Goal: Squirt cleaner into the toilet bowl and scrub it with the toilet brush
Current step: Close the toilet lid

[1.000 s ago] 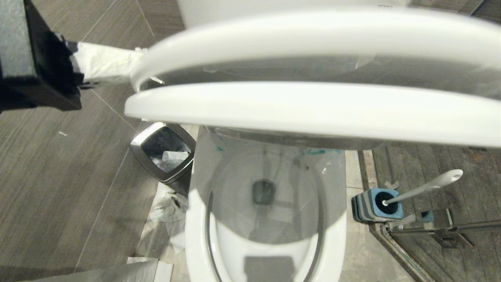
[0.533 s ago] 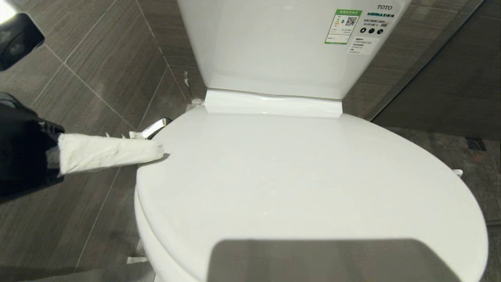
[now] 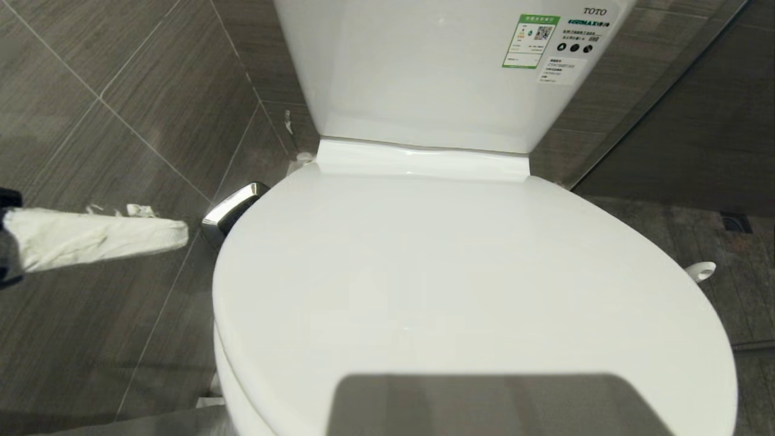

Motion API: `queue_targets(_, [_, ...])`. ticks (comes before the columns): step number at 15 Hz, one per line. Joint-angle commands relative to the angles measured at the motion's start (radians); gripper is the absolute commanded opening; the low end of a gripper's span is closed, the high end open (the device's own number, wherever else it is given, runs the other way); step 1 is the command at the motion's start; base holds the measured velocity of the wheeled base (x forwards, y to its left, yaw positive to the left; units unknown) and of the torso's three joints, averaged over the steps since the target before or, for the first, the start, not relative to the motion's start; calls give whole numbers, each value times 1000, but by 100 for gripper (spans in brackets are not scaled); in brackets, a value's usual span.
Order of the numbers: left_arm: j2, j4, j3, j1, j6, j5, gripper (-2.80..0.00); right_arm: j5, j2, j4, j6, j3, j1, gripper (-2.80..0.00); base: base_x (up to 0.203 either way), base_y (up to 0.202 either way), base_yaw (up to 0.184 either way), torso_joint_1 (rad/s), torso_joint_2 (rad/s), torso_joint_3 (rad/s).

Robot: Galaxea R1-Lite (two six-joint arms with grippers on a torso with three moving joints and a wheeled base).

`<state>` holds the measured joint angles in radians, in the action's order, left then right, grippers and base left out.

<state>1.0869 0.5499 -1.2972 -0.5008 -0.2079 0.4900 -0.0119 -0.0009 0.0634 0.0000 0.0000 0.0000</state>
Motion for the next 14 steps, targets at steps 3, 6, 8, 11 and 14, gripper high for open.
queue_targets(3, [-40,176,-60,33,15,2,-280,0,1,1,0,25,0,-280,0,0,0,0,0,0])
queue_targets(6, [-50,179,-54,34,18,-26,-280,0,1,1,0,25,0,-280,0,0,0,-1,1,27])
queue_targets(8, [-50,189,-54,34,18,-37,-280,0,1,1,0,25,0,-280,0,0,0,5,2,149])
queue_targets(11, [-58,191,-50,34,18,-51,-280,0,1,1,0,25,0,-280,0,0,0,0,4,190])
queue_targets(14, [-65,193,-40,25,21,-70,-280,0,1,1,0,25,0,-280,0,0,0,4,3,205])
